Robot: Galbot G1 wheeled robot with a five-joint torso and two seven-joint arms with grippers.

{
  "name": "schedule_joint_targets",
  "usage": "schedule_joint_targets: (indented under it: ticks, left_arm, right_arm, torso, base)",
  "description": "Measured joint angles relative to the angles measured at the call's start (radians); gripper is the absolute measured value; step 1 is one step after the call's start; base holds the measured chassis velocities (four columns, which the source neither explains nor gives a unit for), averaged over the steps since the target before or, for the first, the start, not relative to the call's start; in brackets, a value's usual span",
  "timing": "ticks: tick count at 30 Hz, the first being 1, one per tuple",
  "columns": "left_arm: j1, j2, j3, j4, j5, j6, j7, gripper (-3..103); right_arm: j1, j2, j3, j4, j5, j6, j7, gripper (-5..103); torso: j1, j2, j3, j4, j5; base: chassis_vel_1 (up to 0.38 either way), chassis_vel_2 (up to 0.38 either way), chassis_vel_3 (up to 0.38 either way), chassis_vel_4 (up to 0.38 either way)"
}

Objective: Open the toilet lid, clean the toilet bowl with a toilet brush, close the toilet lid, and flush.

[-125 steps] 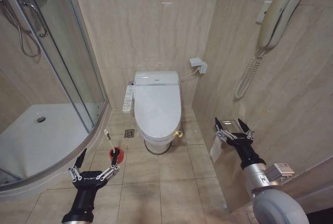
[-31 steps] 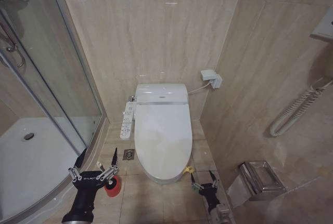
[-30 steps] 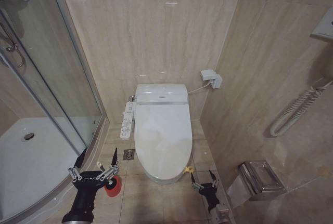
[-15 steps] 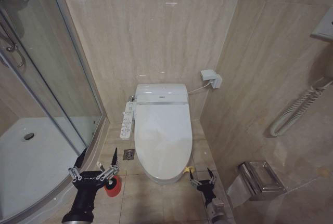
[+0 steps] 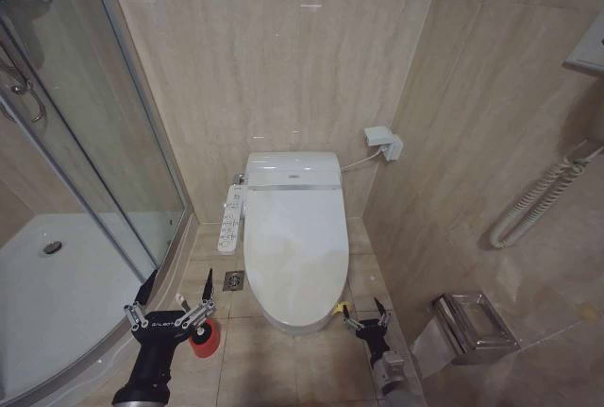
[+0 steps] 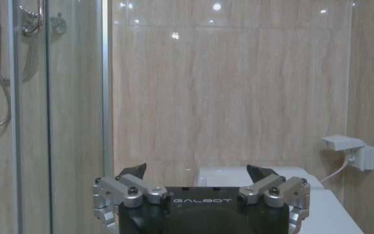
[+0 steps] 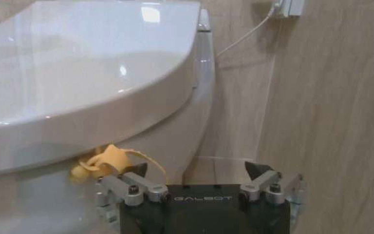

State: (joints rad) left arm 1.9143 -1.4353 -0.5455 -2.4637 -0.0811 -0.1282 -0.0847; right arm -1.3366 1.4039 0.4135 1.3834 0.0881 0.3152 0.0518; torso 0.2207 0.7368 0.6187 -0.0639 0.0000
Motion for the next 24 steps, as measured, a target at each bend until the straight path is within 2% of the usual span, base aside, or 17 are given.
schedule_joint_targets:
  ticks: [5, 6, 12, 13, 20, 21, 24]
  left_arm:
    - [0.0, 0.0, 0.0, 0.0, 0.0, 0.0, 0.0, 100]
    - [0.0, 0.0, 0.0, 0.0, 0.0, 0.0, 0.0, 100]
    - [0.0, 0.0, 0.0, 0.0, 0.0, 0.0, 0.0, 100]
    - [0.0, 0.0, 0.0, 0.0, 0.0, 0.0, 0.0, 100]
    - [0.0, 0.0, 0.0, 0.0, 0.0, 0.0, 0.0, 100]
    - [0.0, 0.0, 0.0, 0.0, 0.0, 0.0, 0.0, 100]
    - [0.0, 0.0, 0.0, 0.0, 0.0, 0.0, 0.0, 100]
  right_arm:
    - [-0.013, -0.002, 0.002, 0.017, 0.001, 0.002, -0.004, 102]
    - [-0.015, -0.002, 0.003, 0.02, 0.001, 0.002, -0.004, 77]
    - [-0.029, -0.004, 0.012, 0.041, 0.005, 0.0, -0.005, 77]
    - [-0.033, -0.005, 0.014, 0.045, 0.007, 0.0, -0.005, 49]
    - [-0.06, -0.019, 0.029, 0.088, 0.025, 0.0, -0.007, 49]
    - [-0.073, -0.029, 0.036, 0.114, 0.036, -0.001, -0.008, 22]
    - [-0.096, -0.047, 0.049, 0.16, 0.059, -0.002, -0.012, 22]
  torso:
    - [0.0, 0.0, 0.0, -0.0001, 0.0]
    - [0.0, 0.0, 0.0, -0.0001, 0.0]
    - [0.0, 0.0, 0.0, 0.0, 0.0]
    - [0.0, 0.0, 0.0, -0.0001, 0.0]
    - [0.0, 0.0, 0.0, 0.0, 0.0002]
    - [0.0, 0.0, 0.0, 0.0, 0.0002]
    - [0.0, 0.0, 0.0, 0.0002, 0.0004]
  base:
    - [0.0, 0.0, 0.0, 0.0]
    - [0.0, 0.0, 0.0, 0.0]
    - [0.0, 0.0, 0.0, 0.0]
    - [0.0, 0.0, 0.0, 0.0]
    - [0.0, 0.0, 0.0, 0.0]
    - [0.0, 0.0, 0.0, 0.0]
    - [0.0, 0.0, 0.0, 0.0]
